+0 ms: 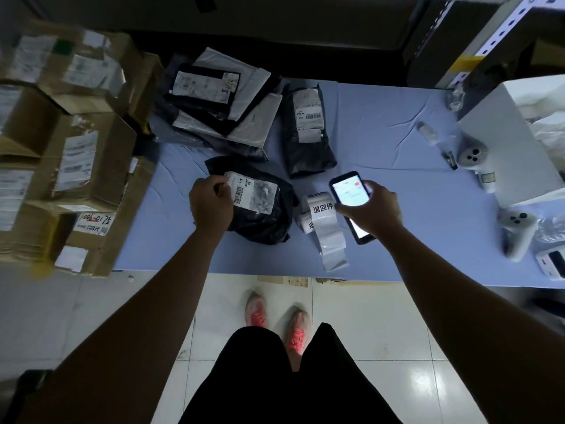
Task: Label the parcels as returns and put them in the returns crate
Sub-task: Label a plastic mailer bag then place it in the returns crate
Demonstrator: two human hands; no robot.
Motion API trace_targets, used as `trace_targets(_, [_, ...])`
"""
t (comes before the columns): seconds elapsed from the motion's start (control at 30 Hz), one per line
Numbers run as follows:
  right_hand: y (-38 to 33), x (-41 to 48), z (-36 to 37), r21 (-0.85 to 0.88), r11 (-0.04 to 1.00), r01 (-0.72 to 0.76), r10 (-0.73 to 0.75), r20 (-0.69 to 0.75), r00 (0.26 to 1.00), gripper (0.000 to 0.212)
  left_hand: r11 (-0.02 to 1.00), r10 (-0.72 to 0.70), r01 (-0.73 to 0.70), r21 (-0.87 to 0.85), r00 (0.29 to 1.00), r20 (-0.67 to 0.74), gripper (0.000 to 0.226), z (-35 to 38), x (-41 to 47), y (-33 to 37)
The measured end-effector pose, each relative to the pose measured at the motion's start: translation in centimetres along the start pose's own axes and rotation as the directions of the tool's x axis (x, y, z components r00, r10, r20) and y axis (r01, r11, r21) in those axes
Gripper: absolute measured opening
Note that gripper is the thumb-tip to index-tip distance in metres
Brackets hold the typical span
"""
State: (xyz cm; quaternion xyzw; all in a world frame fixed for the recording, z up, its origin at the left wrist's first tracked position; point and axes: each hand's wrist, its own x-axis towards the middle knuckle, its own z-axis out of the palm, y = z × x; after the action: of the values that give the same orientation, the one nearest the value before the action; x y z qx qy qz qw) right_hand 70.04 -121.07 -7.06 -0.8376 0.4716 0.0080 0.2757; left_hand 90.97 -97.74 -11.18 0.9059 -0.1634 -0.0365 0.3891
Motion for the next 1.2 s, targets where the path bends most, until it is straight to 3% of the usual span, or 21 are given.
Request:
trace_targets(0.17, [3.2, 1.8, 1.3, -0.028, 0.982, -0.186, 0.185, -0.048, 0.982, 0.067, 0.995, -0.031, 0.019, 0.097, 0.992, 0.123, 0.023, 1.1, -0.2, -1.0])
trace_targets(0.33, [4.5, 2.4, 2.4, -0.093, 0.963, -0.251, 0.252, 0.003, 0.968, 0.066, 0.991, -0.067, 0.052, 0.126, 0.990, 0.121, 0.029, 1.3, -0.4, -1.1])
trace_targets(0.73, [4.8, 3.1, 3.1, -0.206, 0.957, -0.203, 0.213, 0.029, 0.977, 0.073, 0.983, -0.094, 0.071, 0.170, 0.987, 0.129, 0.035, 1.2, -1.1, -0.9])
trace_targets(0.87, [4.7, 2.9, 2.8, -0.238, 0.952, -0.193, 0.194, -0.019, 0.981, 0.077, 0.964, -0.084, 0.047, 0.261, 0.988, 0.130, 0.032, 1.1, -0.9, -0.6])
trace_targets(0.97, [3.1, 2.4, 2.6, -0.072, 0.994, -0.087, 0.079, -0.109, 0.991, 0.061, 0.914, -0.052, 0.003, 0.406, 0.992, 0.112, 0.025, 0.9, -0.6, 0.1])
trace_targets(1.07, [1.6, 1.8, 2.8, 0.046, 0.998, 0.042, -0.048, 0.137, 0.989, 0.052, 0.894, -0.011, -0.025, 0.446, 0.997, 0.077, 0.025, 1.1, -0.6, 1.2])
trace_targets(1.13, [1.2, 1.0, 3.1, 0.103, 0.995, 0.001, -0.034, 0.315, 0.948, 0.062, 0.901, 0.050, -0.077, 0.427, 0.996, 0.075, 0.025, 1.6, -0.6, 1.8])
trace_targets(1.2, [1.4, 0.4, 3.8, 0.149, 0.988, 0.030, -0.077, 0.318, 0.945, 0.067, 0.905, 0.140, -0.169, 0.390, 0.985, 0.103, 0.022, 2.3, -0.9, 2.6])
